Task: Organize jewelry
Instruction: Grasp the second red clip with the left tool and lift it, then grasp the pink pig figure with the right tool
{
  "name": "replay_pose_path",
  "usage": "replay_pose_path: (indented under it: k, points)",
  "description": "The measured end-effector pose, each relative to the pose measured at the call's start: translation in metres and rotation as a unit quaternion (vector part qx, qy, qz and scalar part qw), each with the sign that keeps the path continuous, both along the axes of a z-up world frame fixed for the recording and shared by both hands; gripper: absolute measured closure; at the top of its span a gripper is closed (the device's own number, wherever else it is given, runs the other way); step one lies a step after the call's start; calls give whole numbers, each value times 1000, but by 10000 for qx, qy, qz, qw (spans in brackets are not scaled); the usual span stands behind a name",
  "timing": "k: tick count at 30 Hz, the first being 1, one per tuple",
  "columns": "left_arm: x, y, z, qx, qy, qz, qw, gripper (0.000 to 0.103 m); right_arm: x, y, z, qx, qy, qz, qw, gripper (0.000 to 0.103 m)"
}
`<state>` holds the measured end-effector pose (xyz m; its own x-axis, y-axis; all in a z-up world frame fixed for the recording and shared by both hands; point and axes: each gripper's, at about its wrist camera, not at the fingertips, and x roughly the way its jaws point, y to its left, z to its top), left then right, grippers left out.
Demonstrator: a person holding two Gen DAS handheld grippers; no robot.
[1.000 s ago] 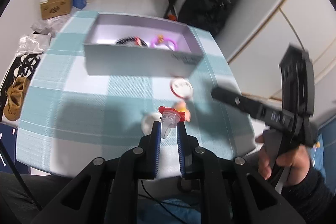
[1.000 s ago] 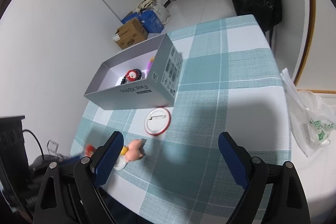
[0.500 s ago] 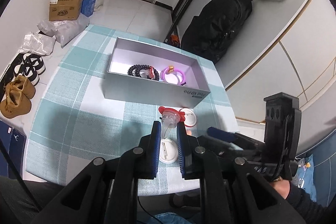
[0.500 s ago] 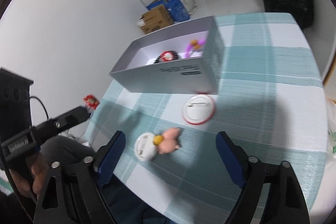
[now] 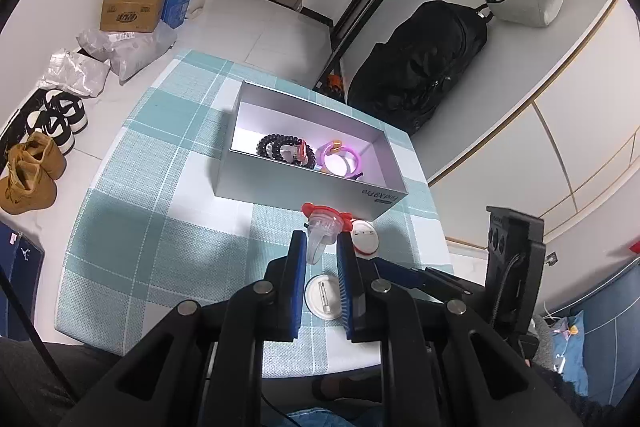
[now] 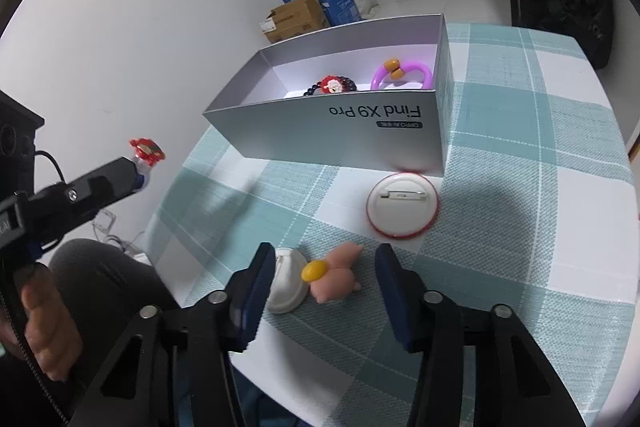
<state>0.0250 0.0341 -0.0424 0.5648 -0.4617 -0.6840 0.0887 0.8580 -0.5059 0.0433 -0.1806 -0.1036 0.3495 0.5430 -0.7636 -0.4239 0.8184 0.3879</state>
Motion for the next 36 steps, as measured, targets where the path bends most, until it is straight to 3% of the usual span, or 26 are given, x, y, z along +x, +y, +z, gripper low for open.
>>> replay_pose_path:
  k: [3,4,18,36]
  points:
    - [0,2,1,-80,-2,3,10000,93,-1,-2,-1,-50,-35,-53,10000,66]
    - [0,3,1,-105,-9,4,9999,93,0,-2,-2,-62,-22,-54,10000,75]
    - [2,4,3,-119,-20,-10,9999,93,2,-3,2,15,-81,-77,9999,75]
    - [25,-3,6,171,-67,-156,9997,97,21,4,42,952,-522,-55,9941,75]
